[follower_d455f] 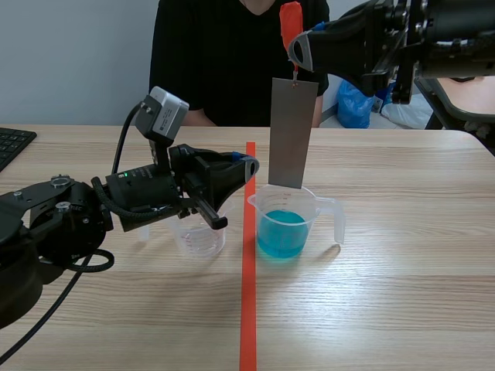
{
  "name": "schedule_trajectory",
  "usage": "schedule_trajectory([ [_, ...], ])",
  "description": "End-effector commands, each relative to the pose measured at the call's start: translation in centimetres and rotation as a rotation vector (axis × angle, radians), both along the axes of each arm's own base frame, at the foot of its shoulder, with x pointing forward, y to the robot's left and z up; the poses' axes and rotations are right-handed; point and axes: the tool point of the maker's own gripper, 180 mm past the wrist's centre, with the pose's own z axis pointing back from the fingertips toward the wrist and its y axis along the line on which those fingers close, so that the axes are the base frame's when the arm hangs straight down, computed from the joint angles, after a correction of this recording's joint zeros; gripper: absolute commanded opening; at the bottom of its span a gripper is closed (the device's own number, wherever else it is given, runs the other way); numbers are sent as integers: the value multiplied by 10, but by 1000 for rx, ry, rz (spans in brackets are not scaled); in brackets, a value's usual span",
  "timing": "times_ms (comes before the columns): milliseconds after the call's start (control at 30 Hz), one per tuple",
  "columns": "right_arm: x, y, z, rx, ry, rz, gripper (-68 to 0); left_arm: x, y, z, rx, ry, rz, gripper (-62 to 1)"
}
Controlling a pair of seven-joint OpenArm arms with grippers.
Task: Do the redox reaction experiment.
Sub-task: 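Point at the plate with the left hand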
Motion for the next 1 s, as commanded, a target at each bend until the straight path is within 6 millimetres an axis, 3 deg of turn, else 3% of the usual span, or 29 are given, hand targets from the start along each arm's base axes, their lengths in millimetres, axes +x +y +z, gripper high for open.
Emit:
schedule_trajectory([
  [0,3,-1,13,16,-30,4,-660,6,-5,20,-36,-48,4,-569],
  [200,3,-1,13,17,-31,4,-660,14,18,3,68,-59,73,-569],
  [333,3,-1,13,17,-31,4,-660,14,65,-19,153,-37,177,-569],
  [433,3,-1,13,17,-31,4,-660,2,108,-32,187,-23,241,-569],
  [600,3,-1,13,16,-31,4,-660,-37,184,-57,279,36,340,-569],
  [733,3,-1,13,16,-31,4,-660,-76,234,-66,322,76,417,-569],
  [867,3,-1,13,16,-31,4,-660,-119,269,-68,356,87,482,-569],
  [967,3,-1,13,16,-31,4,-660,-152,284,-60,353,74,515,-569],
])
